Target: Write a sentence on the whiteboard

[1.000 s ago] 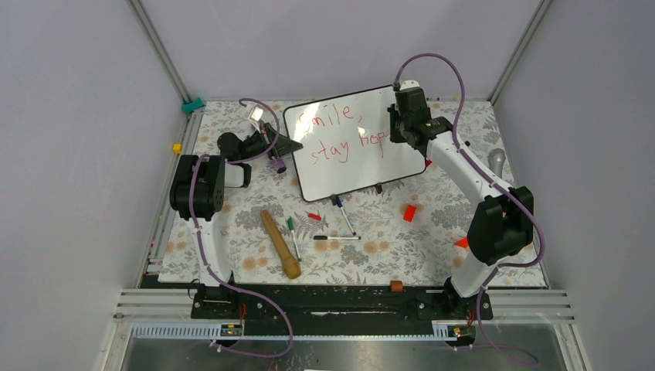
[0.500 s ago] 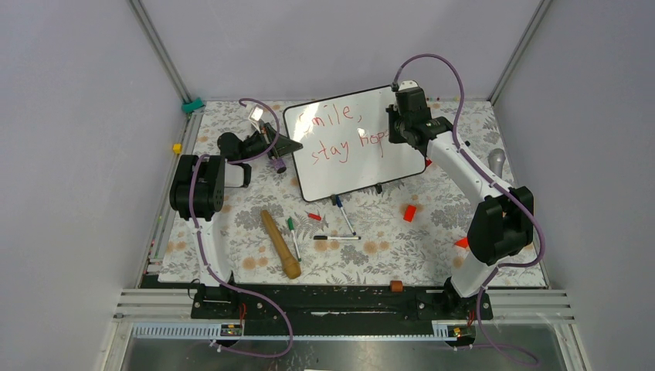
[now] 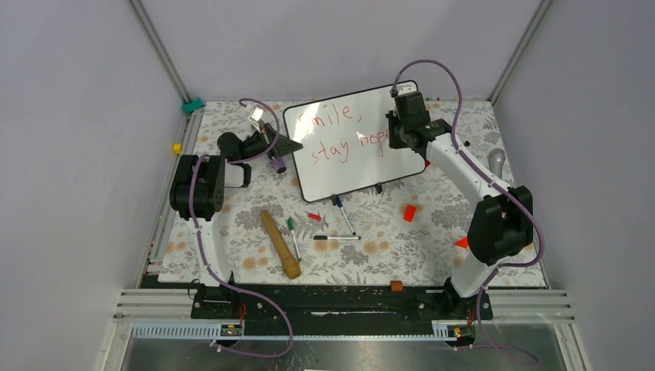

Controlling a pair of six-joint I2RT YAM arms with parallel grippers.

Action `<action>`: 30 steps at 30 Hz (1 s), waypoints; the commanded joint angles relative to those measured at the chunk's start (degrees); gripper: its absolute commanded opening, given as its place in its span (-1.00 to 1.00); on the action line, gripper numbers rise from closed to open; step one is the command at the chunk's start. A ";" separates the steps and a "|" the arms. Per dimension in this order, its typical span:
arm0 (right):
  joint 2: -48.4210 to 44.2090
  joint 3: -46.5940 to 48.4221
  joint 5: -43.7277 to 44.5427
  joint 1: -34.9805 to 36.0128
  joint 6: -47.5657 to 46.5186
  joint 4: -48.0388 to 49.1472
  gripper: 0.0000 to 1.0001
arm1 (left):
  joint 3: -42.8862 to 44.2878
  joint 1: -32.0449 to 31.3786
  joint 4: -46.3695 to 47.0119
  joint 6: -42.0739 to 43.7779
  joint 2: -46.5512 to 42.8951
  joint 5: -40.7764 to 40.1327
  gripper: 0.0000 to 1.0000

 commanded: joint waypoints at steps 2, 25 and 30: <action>-0.19 -0.13 -0.04 -0.25 -0.19 -0.28 -1.00 | 0.24 -1.91 3.84 3.43 -0.21 8.06 -1.00; -6.03 1.51 4.37 -0.45 -1.87 -0.23 -1.00 | 0.31 -1.91 3.78 3.37 -0.12 8.08 -1.00; -6.71 2.82 4.46 -1.90 -1.89 -0.14 -1.00 | 0.24 -1.86 3.78 3.39 -0.17 8.07 -1.00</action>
